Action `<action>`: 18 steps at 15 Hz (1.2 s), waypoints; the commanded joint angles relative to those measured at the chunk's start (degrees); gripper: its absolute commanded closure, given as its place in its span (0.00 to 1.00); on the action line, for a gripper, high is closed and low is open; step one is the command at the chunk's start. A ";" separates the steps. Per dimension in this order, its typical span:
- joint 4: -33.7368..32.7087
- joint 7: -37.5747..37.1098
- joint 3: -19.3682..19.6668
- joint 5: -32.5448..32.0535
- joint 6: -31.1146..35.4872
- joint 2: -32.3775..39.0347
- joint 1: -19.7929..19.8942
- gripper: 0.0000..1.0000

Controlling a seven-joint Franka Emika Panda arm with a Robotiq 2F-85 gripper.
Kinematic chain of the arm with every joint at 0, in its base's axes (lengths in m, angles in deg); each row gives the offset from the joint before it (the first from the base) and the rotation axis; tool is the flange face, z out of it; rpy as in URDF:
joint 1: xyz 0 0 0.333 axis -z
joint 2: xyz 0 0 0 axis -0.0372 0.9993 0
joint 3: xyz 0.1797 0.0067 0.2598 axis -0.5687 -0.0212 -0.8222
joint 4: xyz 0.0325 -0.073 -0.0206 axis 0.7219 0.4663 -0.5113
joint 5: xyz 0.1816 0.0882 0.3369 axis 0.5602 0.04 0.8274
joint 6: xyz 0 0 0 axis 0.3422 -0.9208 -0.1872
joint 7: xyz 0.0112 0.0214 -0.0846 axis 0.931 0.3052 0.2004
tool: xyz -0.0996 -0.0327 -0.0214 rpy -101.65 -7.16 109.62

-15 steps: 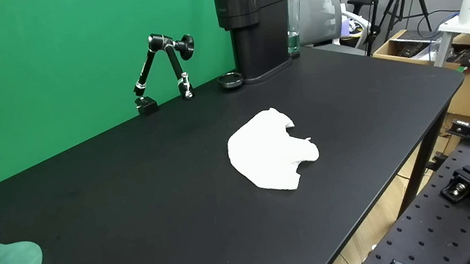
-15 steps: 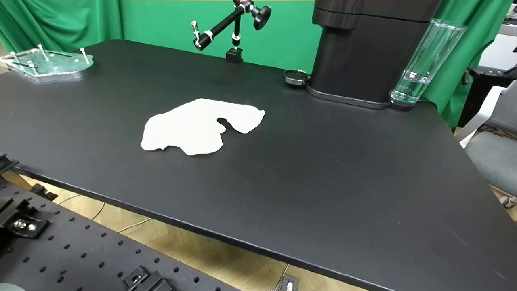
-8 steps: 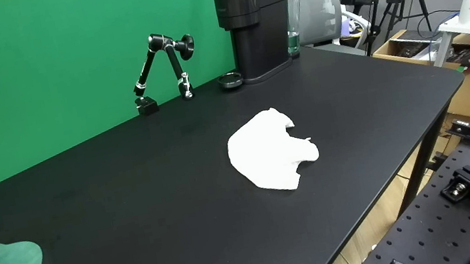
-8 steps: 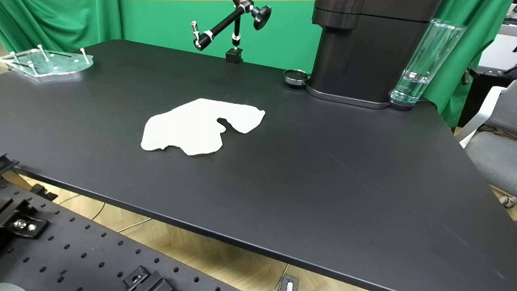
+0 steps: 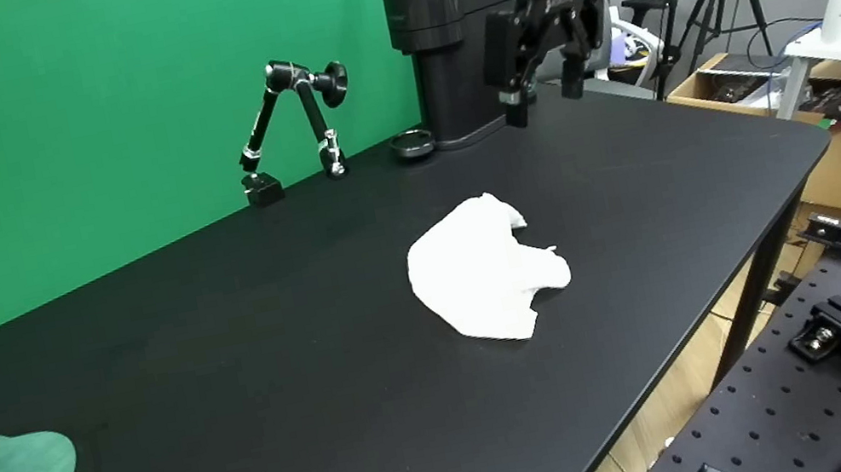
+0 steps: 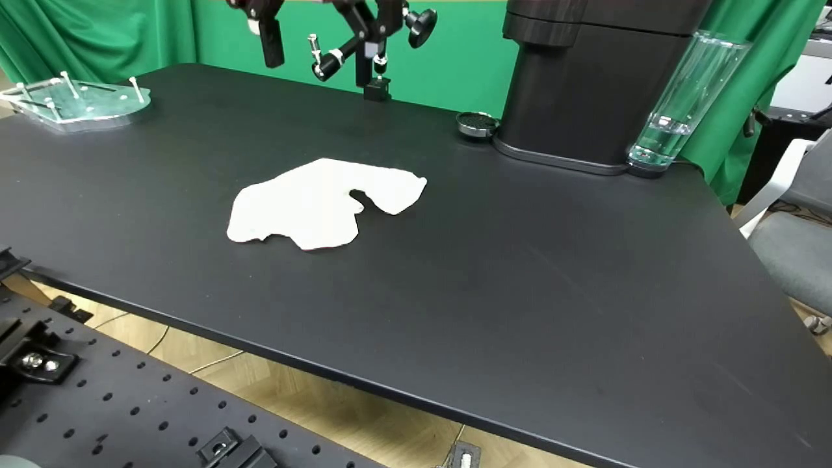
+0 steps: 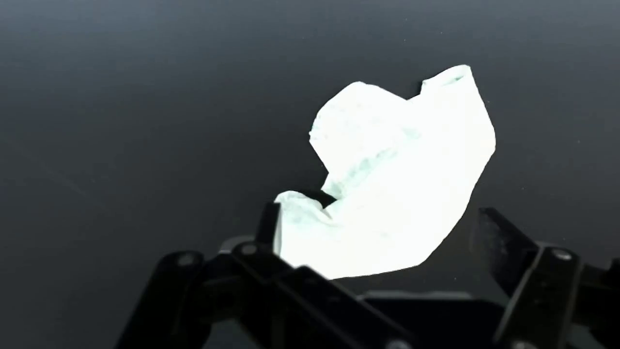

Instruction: Hang the cloth on the stand

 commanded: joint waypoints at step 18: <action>-5.97 -8.04 -3.30 -0.29 16.84 25.65 0.07 0.00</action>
